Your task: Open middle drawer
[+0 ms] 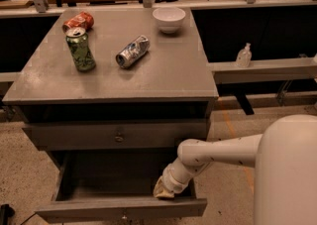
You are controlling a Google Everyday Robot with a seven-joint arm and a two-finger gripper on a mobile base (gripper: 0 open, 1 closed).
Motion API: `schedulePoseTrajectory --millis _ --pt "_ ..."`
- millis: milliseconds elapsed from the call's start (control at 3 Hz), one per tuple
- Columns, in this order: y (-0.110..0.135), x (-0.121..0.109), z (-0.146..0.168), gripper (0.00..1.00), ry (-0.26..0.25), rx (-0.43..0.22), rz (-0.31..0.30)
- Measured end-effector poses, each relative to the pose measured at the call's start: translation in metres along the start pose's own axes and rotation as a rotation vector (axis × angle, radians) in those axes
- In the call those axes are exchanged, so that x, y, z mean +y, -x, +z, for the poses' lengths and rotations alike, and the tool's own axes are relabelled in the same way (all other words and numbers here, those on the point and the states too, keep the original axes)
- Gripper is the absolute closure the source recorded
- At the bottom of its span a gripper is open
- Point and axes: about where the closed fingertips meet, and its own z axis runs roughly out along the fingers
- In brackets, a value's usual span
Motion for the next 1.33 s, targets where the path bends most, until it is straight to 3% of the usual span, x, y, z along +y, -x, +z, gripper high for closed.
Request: schedulePoseTrajectory --millis 333,667,1333 --pt "0.0 -0.001 0.0 1.0 0.0 0.0 0.0" --pt "0.007 0.032 0.003 1.0 0.077 -0.025 0.032" --pt "0.012 0.035 -0.004 1.0 0.051 -0.052 0.044"
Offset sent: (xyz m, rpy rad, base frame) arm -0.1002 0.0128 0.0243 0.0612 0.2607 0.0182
